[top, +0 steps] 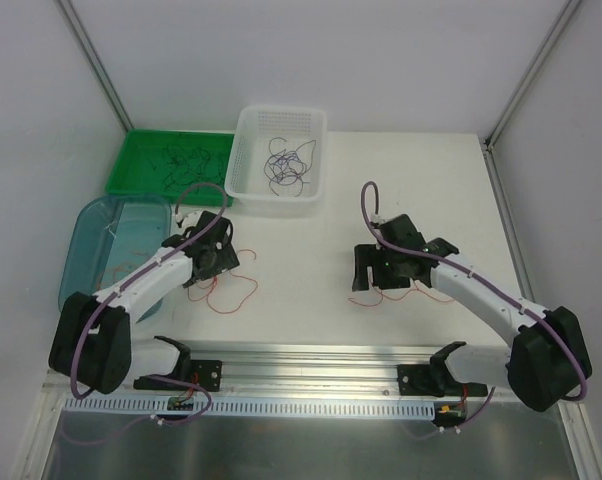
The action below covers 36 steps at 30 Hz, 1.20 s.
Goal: Untangle the cables
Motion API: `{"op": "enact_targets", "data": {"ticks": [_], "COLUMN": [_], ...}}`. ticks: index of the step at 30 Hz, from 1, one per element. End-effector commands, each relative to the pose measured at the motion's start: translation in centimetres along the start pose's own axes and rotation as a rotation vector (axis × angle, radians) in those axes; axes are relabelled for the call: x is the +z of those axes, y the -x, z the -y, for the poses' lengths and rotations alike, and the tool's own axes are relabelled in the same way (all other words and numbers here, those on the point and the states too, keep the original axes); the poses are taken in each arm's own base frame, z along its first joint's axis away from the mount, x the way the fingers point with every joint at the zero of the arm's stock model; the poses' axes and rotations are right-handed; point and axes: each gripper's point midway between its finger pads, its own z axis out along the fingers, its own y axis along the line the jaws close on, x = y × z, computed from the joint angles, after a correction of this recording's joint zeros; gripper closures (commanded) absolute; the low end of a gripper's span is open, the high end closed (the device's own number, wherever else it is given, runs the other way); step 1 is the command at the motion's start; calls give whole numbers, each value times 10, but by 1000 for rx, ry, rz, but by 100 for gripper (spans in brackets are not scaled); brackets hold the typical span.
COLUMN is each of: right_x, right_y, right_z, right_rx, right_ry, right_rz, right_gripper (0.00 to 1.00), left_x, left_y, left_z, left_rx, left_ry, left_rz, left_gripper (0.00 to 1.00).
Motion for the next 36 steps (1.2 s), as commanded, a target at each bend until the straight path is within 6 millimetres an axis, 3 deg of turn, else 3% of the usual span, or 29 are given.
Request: {"op": "enact_targets", "data": {"ticks": [1,7,11,12,14,15,17,20,24,25,26,27,29,30,33,34,35,36], "right_x": [-14,-17,-16,-16,-16,-16,-17,-20,-24,-26,-27,-28,-30,-31,-34,-35,-36,-36], "right_y": [13,7,3,2,1,1,0,0,3,3,3,3,4,4,3,3,3,3], "right_z": [-12,-13,-11,-10,-10,-9,-10,-9,-10,-9,-9,-10,-10,-10,-9,-10,-10,-9], "right_rx": [-47,-59,-58,-59,-58,-57,-60,-59,-62,-62,-64,-61,-63,-62,-63,-64,-63,-62], "right_ry": [30,40,39,37,36,36,37,35,33,30,30,32,30,32,32,35,31,31], "right_rz": [78,88,84,84,84,84,84,86,99,101,102,106,110,113,113,117,117,117], "right_gripper": [18,17,17,17,17,17,17,17,17,17,17,17,17,17,17,17,17,17], "left_x": [13,26,28,26,23,19,10,-18,-78,-103,-118,-148,-176,-209,-245,-277,-285,-316], "left_y": [-7,-22,-26,-26,-26,-24,-16,7,55,79,90,112,135,160,189,208,218,239], "left_z": [4,22,28,30,33,36,42,54,65,73,74,75,69,70,57,51,48,36], "left_rx": [-38,-24,-15,-12,-5,-3,-1,-10,-14,-26,-11,-21,-7,-24,-3,-16,2,-28], "left_ry": [16,-38,-57,-68,-82,-100,-139,-232,-344,-390,-409,-441,-445,-481,-461,-480,-465,-458], "left_rz": [-34,-112,-126,-130,-130,-117,-93,-30,95,151,185,238,310,386,474,540,573,663], "left_gripper": [1,15,41,57,74,90,100,100,100,100,100,100,100,100,100,100,100,100]}}
